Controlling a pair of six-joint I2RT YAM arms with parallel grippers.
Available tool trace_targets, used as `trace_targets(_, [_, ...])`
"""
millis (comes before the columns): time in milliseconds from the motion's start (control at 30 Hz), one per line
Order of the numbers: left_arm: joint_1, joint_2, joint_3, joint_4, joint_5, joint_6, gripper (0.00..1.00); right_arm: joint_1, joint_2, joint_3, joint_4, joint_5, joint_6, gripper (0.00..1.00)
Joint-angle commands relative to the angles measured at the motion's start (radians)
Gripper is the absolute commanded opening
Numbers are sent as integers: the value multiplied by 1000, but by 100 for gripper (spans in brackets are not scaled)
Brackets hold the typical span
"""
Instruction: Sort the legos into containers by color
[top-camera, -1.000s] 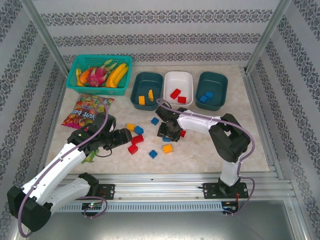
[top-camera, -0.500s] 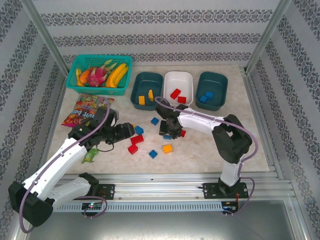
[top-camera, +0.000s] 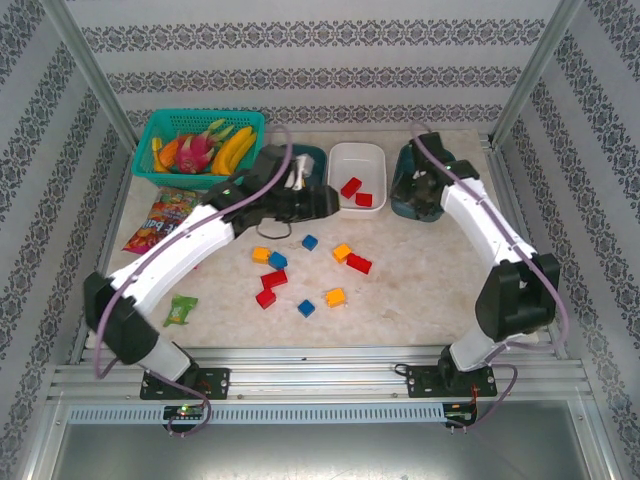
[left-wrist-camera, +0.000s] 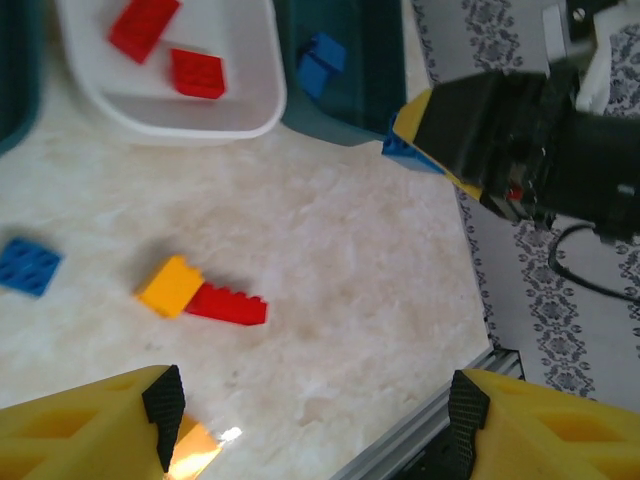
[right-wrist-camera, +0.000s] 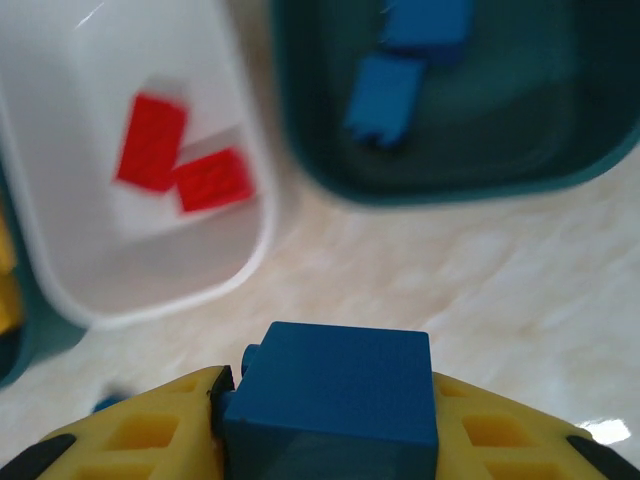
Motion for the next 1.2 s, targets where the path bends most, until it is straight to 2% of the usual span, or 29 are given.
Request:
trace_targets(0, [-37, 119, 127, 52, 38, 41, 73, -63, 124, 97, -35, 16, -119, 25])
trace_targets(300, [-75, 412, 462, -21, 54, 73, 72, -165, 430, 307, -86, 42, -149, 25])
trace_targets(500, [-82, 472, 504, -58, 47, 84, 72, -187, 545, 399, -113, 17, -141, 28])
trace_targets(600, [-82, 467, 489, -78, 28, 86, 72, -187, 573, 432, -131, 6, -139, 38])
trace_targets(700, [-82, 444, 465, -92, 3, 86, 72, -186, 565, 436, -130, -2, -135, 52])
trace_targets(833, [-82, 391, 425, -130, -56, 81, 72, -174, 511, 440, -118, -10, -132, 62])
trace_targets(1000, [-66, 259, 285, -162, -160, 27, 73, -136, 393, 442, -103, -18, -139, 66])
trace_targets(1100, [-25, 152, 150, -194, -215, -77, 73, -95, 302, 416, -95, -16, -149, 66])
trace_targets(1167, [23, 71, 31, -228, -258, -182, 73, -43, 199, 332, -31, -32, -169, 66])
